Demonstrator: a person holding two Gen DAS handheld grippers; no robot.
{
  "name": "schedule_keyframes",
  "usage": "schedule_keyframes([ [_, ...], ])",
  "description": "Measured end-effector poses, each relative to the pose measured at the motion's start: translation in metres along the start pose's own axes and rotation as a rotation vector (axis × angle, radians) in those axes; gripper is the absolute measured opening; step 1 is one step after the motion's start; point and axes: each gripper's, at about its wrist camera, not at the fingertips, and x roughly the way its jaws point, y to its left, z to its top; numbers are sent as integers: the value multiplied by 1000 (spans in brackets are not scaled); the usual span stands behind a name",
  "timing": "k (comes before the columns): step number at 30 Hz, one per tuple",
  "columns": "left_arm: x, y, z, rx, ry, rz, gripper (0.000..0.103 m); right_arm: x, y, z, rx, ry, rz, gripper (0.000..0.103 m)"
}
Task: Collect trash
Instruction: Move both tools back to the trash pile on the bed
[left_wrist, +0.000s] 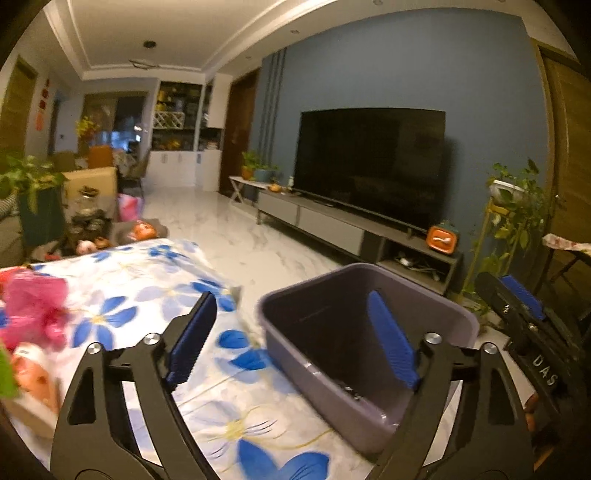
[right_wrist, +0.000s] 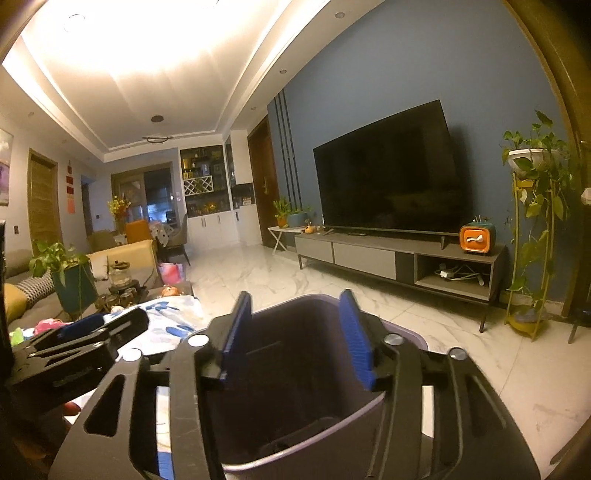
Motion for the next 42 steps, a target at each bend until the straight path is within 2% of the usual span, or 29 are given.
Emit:
schedule_keyframes([
  [3,-18,10,-4,-10,-8,63,88,-9,8,-1,-15,1,11,64],
  [14,-82,60,-23,-55,-24,277,89,-42,40,-3,-31,-10,82,80],
  [27,-174,137,-53,-129,-71,561,89,-62,100,-17,-67,21,256,82],
  [31,-198,158,-62,-153,-76,610,89,-66,122,-24,-71,27,305,82],
  [35,-213,175,-66,-196,-74,622,89,-66,142,-30,-86,45,347,82],
  [42,-228,189,-68,-184,-89,639,89,-62,178,-40,-125,66,403,82],
])
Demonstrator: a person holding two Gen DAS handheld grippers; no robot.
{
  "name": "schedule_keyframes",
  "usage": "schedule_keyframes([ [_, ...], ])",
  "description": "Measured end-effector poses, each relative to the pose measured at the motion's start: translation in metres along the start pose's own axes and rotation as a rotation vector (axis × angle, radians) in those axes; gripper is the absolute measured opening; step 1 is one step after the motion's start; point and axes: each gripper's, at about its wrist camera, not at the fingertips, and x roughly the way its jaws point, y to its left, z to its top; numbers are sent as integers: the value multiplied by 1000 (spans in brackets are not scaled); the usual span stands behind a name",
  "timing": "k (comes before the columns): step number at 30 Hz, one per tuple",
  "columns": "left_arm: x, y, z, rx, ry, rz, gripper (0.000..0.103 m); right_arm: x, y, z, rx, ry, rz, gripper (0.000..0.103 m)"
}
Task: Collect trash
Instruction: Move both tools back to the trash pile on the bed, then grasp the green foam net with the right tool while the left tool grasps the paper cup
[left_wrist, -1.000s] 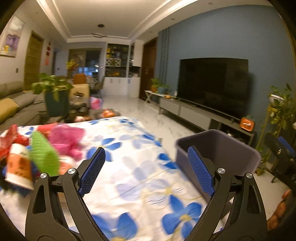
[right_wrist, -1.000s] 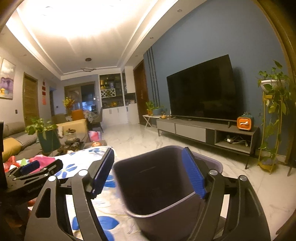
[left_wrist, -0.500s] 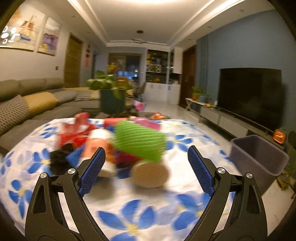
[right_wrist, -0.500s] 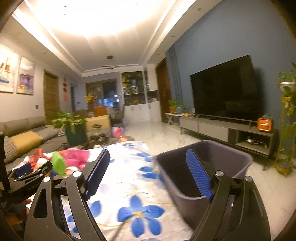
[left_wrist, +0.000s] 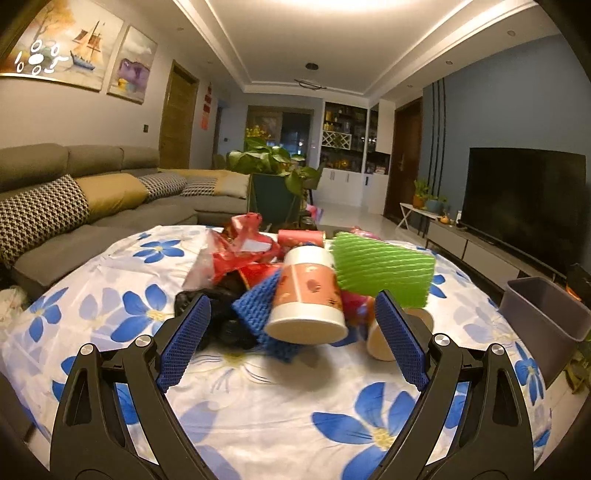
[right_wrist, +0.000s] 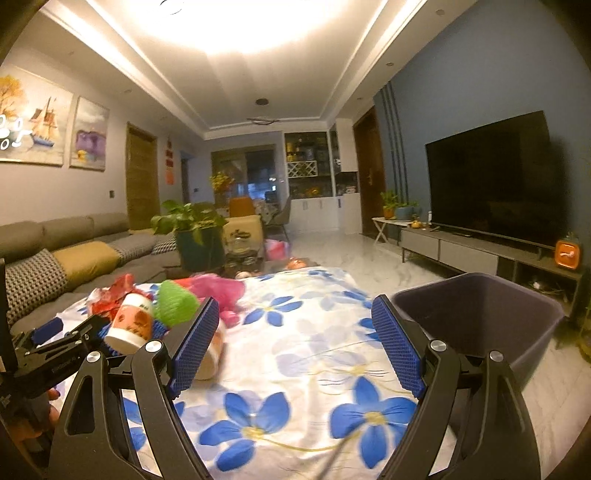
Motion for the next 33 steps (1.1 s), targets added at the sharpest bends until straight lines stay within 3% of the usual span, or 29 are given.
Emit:
schedule_keyframes([
  [13,12,37,0,-48,12,99,89,68,48,-9,-8,116,157,82],
  [22,18,49,1,-67,20,109,89,112,76,-10,-29,169,231,77],
  [28,23,41,-2,-46,28,67,89,128,85,-14,-34,211,261,57],
  [30,24,35,-3,-32,31,56,89,130,86,-15,-38,218,273,41],
  [33,25,28,-4,-25,35,29,89,128,88,-15,-41,213,291,28],
])
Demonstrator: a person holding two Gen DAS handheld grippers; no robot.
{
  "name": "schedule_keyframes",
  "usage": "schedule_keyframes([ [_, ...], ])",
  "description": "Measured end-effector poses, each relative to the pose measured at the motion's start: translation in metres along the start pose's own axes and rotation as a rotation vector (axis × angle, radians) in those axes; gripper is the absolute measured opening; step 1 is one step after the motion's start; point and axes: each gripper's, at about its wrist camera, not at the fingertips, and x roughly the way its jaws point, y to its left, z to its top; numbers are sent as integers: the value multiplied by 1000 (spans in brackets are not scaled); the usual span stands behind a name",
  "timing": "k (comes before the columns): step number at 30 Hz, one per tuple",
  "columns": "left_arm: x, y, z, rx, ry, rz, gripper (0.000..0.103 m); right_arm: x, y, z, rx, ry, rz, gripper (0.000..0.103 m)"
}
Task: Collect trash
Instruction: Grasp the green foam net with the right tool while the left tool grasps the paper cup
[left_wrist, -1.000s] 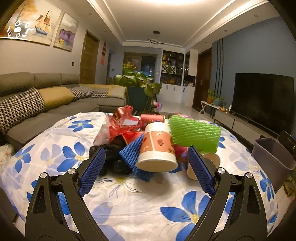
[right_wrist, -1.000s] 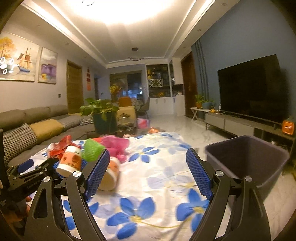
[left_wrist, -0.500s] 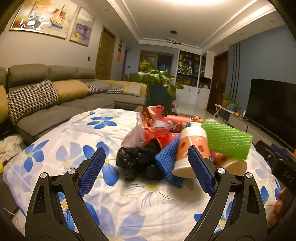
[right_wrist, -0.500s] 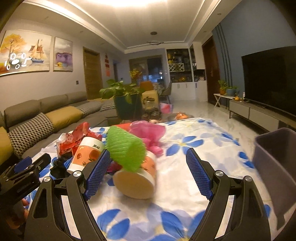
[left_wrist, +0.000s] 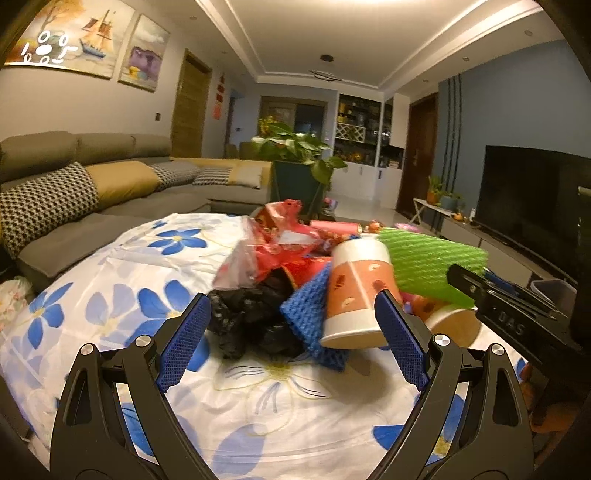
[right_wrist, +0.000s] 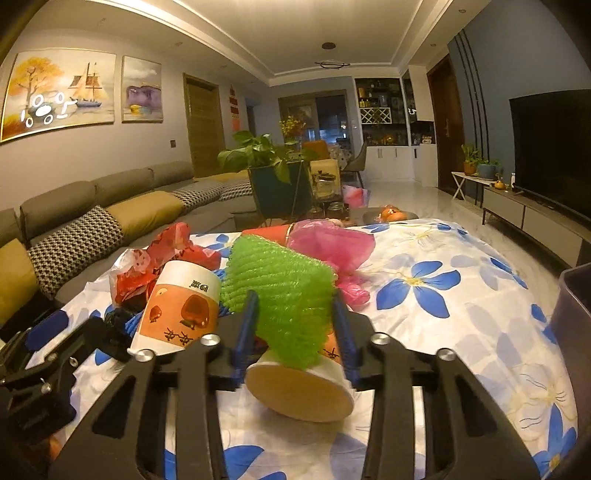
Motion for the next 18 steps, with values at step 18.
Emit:
schedule_keyframes([
  [18,24,-44,-6,64,79,-135,89,-57,-25,8,55,-133,-54,13],
])
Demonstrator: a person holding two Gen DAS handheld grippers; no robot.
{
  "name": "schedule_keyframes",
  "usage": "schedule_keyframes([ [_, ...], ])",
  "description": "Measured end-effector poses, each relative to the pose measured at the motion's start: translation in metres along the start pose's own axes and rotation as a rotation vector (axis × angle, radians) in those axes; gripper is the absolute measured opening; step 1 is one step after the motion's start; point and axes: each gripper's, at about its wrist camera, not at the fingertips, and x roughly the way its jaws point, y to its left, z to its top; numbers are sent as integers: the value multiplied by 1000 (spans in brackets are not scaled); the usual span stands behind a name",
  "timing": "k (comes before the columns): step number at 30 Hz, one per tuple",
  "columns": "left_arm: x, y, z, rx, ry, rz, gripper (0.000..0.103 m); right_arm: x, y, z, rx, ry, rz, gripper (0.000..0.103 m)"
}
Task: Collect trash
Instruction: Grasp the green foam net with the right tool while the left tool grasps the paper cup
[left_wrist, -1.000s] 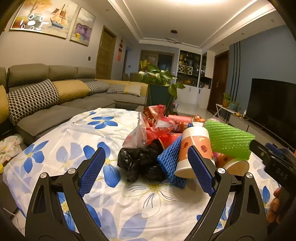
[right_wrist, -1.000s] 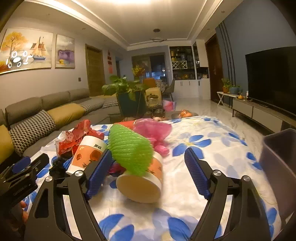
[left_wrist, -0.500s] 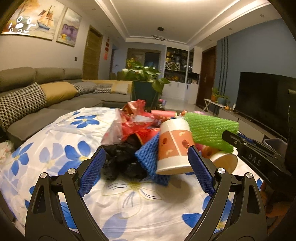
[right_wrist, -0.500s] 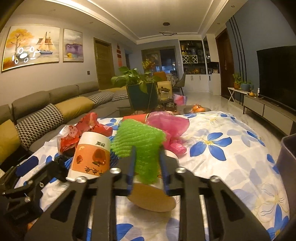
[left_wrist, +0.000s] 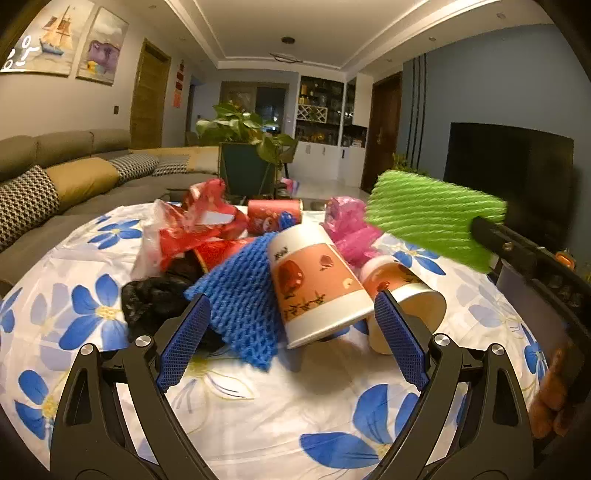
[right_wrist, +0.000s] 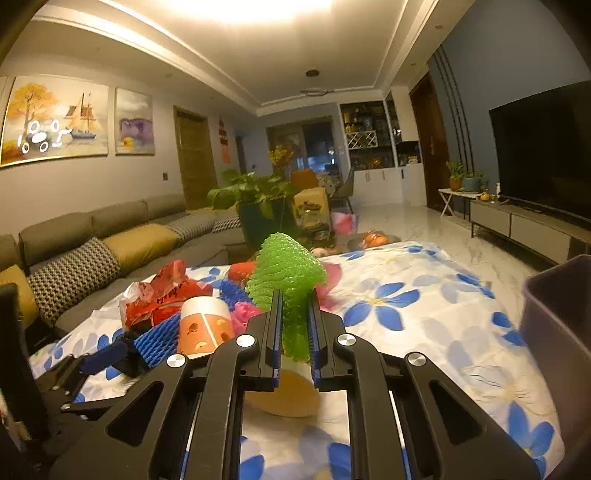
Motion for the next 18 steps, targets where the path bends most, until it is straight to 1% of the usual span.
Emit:
schedule_keyframes([
  [4,7,-6,3,-2,7,-10,89,-16,-4,0,-5,-30,-17,13],
  [6,9,-6,2,7,9,-3,89,-22,-8,0,3,-35,-17,13],
  [10,7,4,-4,-19,29,-10,88,-31,-14,0,19,-41,-23,13],
  [13,0,7,-7,-27,31,-12,86,-34,-18,0,37,-40,-25,13],
  [14,-1,7,-7,-24,31,-12,84,-34,-18,-1,41,-38,-25,13],
  [16,0,4,-9,-4,43,-10,77,-35,-19,-2,45,-34,-23,13],
  [18,5,-1,-11,19,70,-9,67,-36,-20,-2,49,-31,-21,13],
])
